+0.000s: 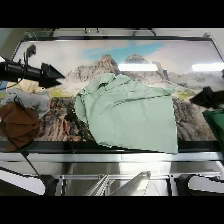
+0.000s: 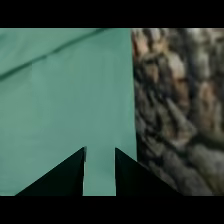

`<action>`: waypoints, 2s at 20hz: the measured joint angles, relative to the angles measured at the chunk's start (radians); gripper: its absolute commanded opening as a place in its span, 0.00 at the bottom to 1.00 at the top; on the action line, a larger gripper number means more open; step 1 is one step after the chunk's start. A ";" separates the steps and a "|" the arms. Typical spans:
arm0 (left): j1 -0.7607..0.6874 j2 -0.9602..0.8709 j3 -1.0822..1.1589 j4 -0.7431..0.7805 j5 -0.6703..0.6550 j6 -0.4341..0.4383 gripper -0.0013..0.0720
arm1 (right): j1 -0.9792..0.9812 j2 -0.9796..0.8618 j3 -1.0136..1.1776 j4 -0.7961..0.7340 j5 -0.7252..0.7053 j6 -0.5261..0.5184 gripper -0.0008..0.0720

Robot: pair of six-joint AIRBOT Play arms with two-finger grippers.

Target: Fold the shirts.

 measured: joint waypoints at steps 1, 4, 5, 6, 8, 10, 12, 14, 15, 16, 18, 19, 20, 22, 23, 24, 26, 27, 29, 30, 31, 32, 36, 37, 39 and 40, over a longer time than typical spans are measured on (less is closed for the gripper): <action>-0.003 0.035 -0.087 0.026 0.009 0.001 0.76 | -0.022 0.038 -0.074 -0.008 0.008 0.000 0.52; -0.031 0.112 -0.296 0.064 0.054 0.016 0.76 | -0.067 0.150 -0.300 -0.040 -0.026 0.020 0.51; -0.042 0.127 -0.351 0.076 0.069 0.018 0.76 | -0.075 0.175 -0.364 -0.063 -0.045 0.039 0.51; -0.055 0.137 -0.399 0.083 0.079 0.025 0.76 | -0.080 0.191 -0.415 -0.088 -0.058 0.062 0.51; -0.079 0.150 -0.470 0.086 0.093 0.037 0.76 | -0.088 0.208 -0.499 -0.143 -0.081 0.098 0.51; -0.101 0.156 -0.526 0.094 0.108 0.052 0.76 | -0.090 0.211 -0.564 -0.172 -0.098 0.114 0.51; -0.121 0.159 -0.563 0.095 0.114 0.068 0.76 | -0.092 0.200 -0.609 -0.163 -0.091 0.119 0.51; -0.141 0.161 -0.588 0.100 0.127 0.077 0.76 | -0.093 0.167 -0.638 -0.149 -0.077 0.112 0.50; -0.152 0.161 -0.595 0.100 0.134 0.080 0.76 | -0.093 0.144 -0.647 -0.143 -0.052 0.097 0.50; -0.164 0.161 -0.600 0.098 0.138 0.082 0.76 | -0.093 0.118 -0.656 -0.144 -0.019 0.079 0.27; -0.194 0.161 -0.607 0.098 0.164 0.085 0.76 | -0.093 0.073 -0.663 -0.120 -0.025 0.031 0.04; -0.210 0.161 -0.608 0.098 0.176 0.088 0.76 | -0.092 0.055 -0.666 -0.081 -0.030 0.000 0.03; -0.228 0.161 -0.610 0.096 0.192 0.088 0.76 | -0.092 0.043 -0.665 -0.039 -0.046 -0.025 0.03; -0.259 0.162 -0.612 0.097 0.235 0.088 0.76 | -0.093 0.031 -0.658 0.015 -0.068 -0.054 0.03; -0.274 0.162 -0.612 0.096 0.260 0.088 0.76 | -0.093 0.027 -0.653 0.032 -0.079 -0.064 0.03; -0.288 0.162 -0.612 0.097 0.286 0.088 0.59 | -0.093 0.024 -0.647 0.045 -0.085 -0.074 0.03; -0.307 0.162 -0.612 0.097 0.326 0.089 0.33 | -0.093 0.021 -0.639 0.063 -0.096 -0.086 0.03; -0.312 0.162 -0.612 0.097 0.339 0.089 0.32 | -0.093 0.020 -0.634 0.072 -0.104 -0.090 0.03; -0.307 0.162 -0.612 0.100 0.343 0.090 0.33 | -0.093 0.019 -0.624 0.079 -0.109 -0.099 0.03; -0.297 0.162 -0.612 0.101 0.336 0.092 0.33 | -0.093 0.018 -0.618 0.087 -0.118 -0.105 0.03; -0.283 0.163 -0.612 0.102 0.326 0.092 0.33 | -0.093 0.018 -0.613 0.087 -0.119 -0.106 0.03; -0.267 0.163 -0.612 0.104 0.316 0.093 0.33 | -0.093 0.018 -0.609 0.087 -0.121 -0.106 0.03; -0.216 0.163 -0.612 0.103 0.292 0.096 0.33 | -0.093 0.018 -0.600 0.090 -0.126 -0.105 0.03; -0.209 0.163 -0.612 0.101 0.291 0.096 0.33 | -0.093 0.018 -0.599 0.090 -0.126 -0.104 0.03; -0.206 0.163 -0.612 0.094 0.299 0.097 0.33 | -0.093 0.018 -0.598 0.090 -0.127 -0.104 0.03; -0.211 0.163 -0.612 0.084 0.307 0.101 0.33 | -0.093 0.018 -0.598 0.090 -0.127 -0.100 0.03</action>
